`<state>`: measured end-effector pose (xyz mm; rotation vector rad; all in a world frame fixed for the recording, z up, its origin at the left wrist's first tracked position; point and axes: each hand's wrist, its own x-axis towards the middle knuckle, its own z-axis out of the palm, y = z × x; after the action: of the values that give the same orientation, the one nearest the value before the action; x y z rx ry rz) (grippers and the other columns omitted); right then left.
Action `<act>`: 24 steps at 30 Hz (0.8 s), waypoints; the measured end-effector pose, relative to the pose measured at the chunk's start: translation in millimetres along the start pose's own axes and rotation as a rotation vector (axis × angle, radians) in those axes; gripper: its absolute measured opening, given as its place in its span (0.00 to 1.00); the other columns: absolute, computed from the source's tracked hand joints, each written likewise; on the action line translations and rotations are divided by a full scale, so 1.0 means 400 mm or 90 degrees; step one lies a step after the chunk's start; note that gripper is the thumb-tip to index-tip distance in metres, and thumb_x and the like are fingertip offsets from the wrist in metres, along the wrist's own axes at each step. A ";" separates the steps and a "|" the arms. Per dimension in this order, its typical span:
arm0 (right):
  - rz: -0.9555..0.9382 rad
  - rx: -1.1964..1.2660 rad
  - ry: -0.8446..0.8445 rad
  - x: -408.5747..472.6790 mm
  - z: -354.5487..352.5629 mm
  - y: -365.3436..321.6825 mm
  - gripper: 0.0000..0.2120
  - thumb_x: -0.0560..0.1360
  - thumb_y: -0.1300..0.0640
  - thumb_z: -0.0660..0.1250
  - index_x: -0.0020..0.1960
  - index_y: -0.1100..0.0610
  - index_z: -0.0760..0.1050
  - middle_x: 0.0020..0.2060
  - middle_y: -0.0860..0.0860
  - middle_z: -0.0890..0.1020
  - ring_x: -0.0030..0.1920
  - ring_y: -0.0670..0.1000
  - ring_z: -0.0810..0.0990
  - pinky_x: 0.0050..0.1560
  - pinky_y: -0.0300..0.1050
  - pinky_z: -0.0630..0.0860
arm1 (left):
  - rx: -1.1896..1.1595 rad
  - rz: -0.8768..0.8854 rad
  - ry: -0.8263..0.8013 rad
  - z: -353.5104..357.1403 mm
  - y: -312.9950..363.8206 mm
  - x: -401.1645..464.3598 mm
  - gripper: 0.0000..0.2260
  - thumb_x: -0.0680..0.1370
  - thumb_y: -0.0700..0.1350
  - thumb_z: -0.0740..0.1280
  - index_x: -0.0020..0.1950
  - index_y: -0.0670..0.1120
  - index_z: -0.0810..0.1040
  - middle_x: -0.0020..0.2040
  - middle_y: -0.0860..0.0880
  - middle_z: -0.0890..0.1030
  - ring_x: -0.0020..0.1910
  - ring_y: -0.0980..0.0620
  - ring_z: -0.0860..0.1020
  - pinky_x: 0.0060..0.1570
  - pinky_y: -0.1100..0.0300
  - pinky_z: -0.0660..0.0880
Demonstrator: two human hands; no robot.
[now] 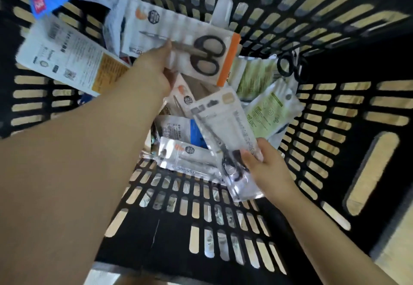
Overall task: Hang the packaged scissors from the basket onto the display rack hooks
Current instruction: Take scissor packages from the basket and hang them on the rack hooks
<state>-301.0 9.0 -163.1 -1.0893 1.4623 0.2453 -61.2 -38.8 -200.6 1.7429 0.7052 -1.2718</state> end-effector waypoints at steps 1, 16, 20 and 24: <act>0.006 0.022 0.008 -0.008 -0.014 -0.006 0.05 0.80 0.59 0.60 0.53 0.51 0.72 0.43 0.43 0.79 0.42 0.39 0.77 0.36 0.31 0.69 | -0.028 -0.005 0.004 -0.011 0.006 0.000 0.11 0.78 0.44 0.67 0.36 0.46 0.70 0.17 0.52 0.73 0.26 0.57 0.73 0.19 0.69 0.68; -0.049 0.220 0.115 -0.256 -0.105 -0.175 0.06 0.78 0.60 0.63 0.46 0.50 0.75 0.40 0.47 0.80 0.40 0.48 0.79 0.42 0.44 0.77 | 0.132 0.176 -0.088 -0.165 -0.021 -0.283 0.09 0.79 0.38 0.63 0.59 0.45 0.71 0.53 0.47 0.79 0.49 0.49 0.79 0.47 0.54 0.79; -0.085 0.178 0.130 -0.351 -0.092 -0.262 0.05 0.76 0.50 0.66 0.45 0.50 0.77 0.44 0.54 0.83 0.48 0.57 0.82 0.52 0.57 0.78 | 0.195 0.185 -0.102 -0.270 0.001 -0.420 0.05 0.79 0.38 0.64 0.53 0.46 0.74 0.52 0.44 0.81 0.43 0.49 0.80 0.37 0.58 0.79; -0.131 0.163 0.112 -0.505 -0.080 -0.379 0.06 0.74 0.48 0.68 0.45 0.49 0.77 0.45 0.52 0.83 0.49 0.55 0.82 0.55 0.59 0.78 | 0.143 0.195 -0.099 -0.354 0.062 -0.612 0.02 0.78 0.42 0.66 0.48 0.48 0.78 0.46 0.48 0.82 0.41 0.52 0.81 0.49 0.53 0.77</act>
<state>-248.3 -0.1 85.8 -1.0607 1.4763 -0.1837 -54.2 82.1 56.3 1.8227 0.2008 -1.2892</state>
